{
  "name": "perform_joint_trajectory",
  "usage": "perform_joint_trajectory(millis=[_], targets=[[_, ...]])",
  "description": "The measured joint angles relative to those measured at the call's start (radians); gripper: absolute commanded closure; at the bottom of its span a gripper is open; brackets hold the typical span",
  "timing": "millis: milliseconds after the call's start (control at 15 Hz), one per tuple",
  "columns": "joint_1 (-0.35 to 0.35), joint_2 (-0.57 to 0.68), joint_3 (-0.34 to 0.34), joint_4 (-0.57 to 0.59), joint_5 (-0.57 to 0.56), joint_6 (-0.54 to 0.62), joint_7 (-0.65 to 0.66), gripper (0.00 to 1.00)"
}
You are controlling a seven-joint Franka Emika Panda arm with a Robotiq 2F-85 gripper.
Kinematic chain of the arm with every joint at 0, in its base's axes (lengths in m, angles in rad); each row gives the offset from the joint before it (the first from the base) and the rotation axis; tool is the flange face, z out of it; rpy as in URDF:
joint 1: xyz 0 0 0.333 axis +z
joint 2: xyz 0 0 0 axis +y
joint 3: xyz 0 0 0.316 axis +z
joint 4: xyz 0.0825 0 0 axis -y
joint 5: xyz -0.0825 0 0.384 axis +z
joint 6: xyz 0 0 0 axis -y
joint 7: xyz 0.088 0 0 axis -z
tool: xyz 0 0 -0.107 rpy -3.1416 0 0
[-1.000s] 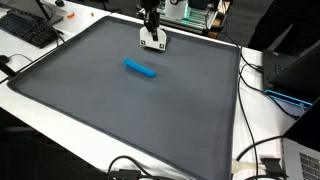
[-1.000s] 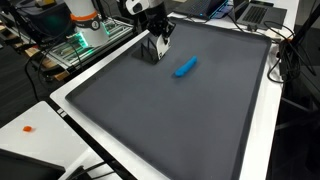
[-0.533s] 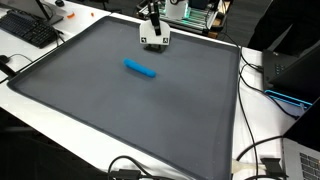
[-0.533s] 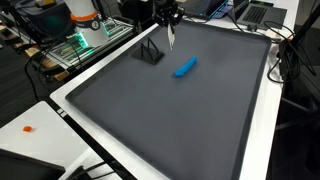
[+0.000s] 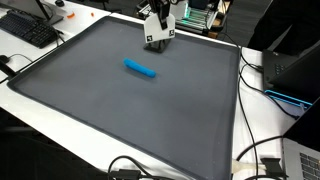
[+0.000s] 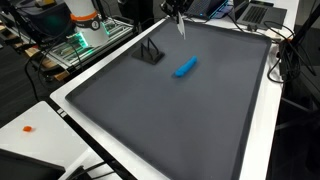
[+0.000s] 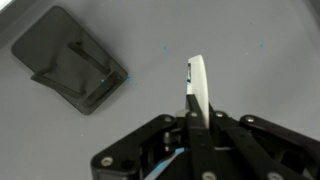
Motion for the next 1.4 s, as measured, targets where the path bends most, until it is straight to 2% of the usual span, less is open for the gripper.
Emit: perform_joint_trajectory(millis=[400, 467, 667, 1267, 1400], targets=[[0.022, 0.114, 0.017, 0.156, -0.097, -0.142, -0.151, 0.99], [0.027, 0.134, 0.019, 0.179, -0.114, -0.156, -0.171, 0.96], [0.039, 0.181, 0.023, 0.233, -0.149, -0.171, -0.194, 0.96], [0.041, 0.192, 0.022, 0.249, -0.151, -0.176, -0.205, 0.99], [0.045, 0.192, 0.023, 0.254, -0.167, -0.176, -0.246, 0.99]])
